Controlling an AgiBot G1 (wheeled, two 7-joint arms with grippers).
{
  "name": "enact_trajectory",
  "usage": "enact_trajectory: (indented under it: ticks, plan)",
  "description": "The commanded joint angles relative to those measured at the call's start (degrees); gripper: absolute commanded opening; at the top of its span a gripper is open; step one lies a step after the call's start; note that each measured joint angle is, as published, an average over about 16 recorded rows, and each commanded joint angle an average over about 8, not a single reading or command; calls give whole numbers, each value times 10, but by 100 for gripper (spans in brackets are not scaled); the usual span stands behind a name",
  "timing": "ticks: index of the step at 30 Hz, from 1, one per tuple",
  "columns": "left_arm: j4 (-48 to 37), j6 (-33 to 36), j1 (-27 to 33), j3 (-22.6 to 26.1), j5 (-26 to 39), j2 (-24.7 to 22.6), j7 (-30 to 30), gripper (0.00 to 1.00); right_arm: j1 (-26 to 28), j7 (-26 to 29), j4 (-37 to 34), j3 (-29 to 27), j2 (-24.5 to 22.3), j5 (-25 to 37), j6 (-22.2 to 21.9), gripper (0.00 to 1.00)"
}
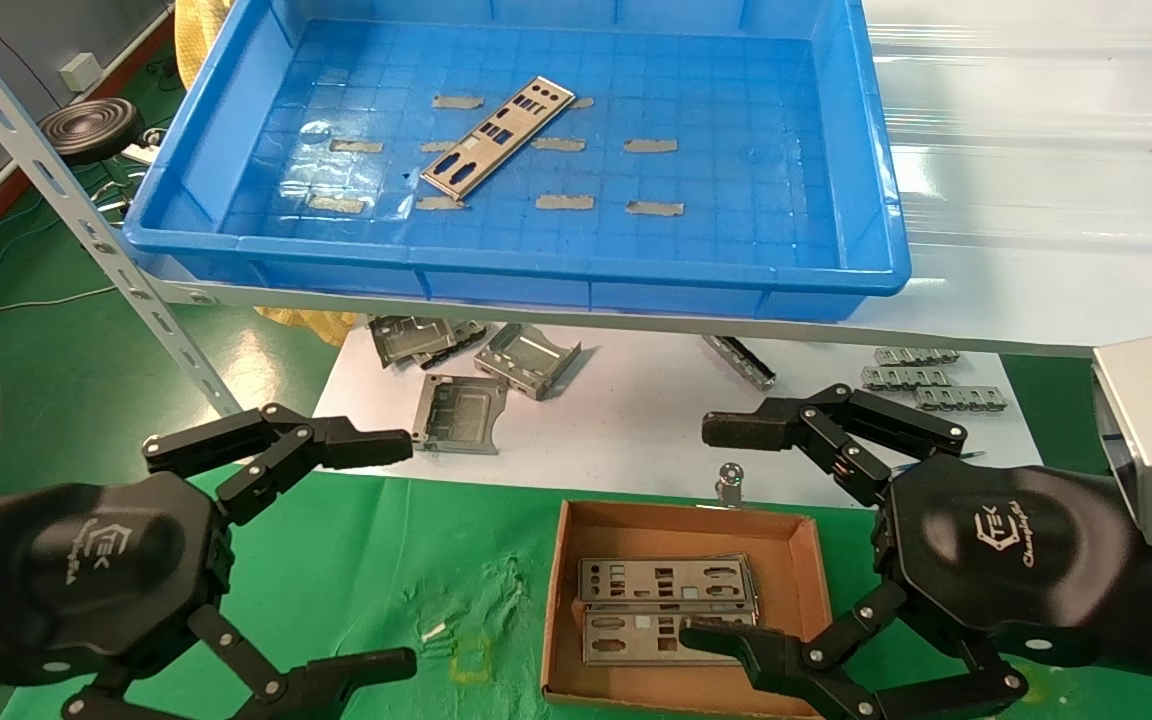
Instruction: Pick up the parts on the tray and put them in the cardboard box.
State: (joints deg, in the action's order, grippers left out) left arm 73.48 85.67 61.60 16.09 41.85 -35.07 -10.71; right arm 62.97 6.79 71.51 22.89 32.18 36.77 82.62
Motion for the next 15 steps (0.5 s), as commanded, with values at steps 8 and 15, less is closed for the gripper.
enact_trajectory:
  ticks: [8,15]
  plan:
    - [0,0,0,0,0,0,0,100,0,0,0,0,0,0,0,0]
    - [0,0,0,0,0,0,0,100,0,0,0,0,0,0,0,3]
